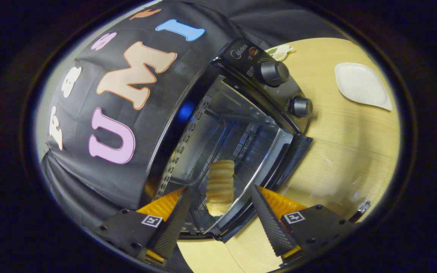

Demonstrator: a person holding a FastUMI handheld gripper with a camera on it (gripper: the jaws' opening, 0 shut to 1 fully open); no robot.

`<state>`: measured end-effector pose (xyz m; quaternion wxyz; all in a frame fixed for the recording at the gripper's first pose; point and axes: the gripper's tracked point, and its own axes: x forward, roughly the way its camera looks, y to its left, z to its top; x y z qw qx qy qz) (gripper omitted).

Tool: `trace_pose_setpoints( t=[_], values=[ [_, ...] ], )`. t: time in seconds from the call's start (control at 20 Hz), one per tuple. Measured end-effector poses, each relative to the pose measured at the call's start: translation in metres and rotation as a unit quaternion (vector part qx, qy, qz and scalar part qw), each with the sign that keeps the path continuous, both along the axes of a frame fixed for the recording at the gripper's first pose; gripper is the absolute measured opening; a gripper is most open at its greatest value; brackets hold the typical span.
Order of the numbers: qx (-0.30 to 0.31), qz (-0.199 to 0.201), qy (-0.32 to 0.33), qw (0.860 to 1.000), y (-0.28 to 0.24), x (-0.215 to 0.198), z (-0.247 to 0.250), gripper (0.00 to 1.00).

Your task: Open the toaster oven, put the food inside, and close the toaster oven door.

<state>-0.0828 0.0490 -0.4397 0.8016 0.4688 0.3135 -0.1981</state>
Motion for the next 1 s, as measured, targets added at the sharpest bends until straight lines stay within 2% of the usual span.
trace_pose_setpoints(
  t=[0.2,0.4,0.65,1.0],
  values=[
    [-0.007,0.033,0.004,0.999,0.005,-0.019,0.01,0.95],
    [-0.029,0.093,0.011,0.995,0.012,-0.045,0.022,0.99],
    [-0.081,0.17,0.033,0.982,0.012,-0.087,0.03,0.99],
    [-0.132,0.244,0.067,0.958,0.003,-0.139,0.022,1.0]
  ],
)
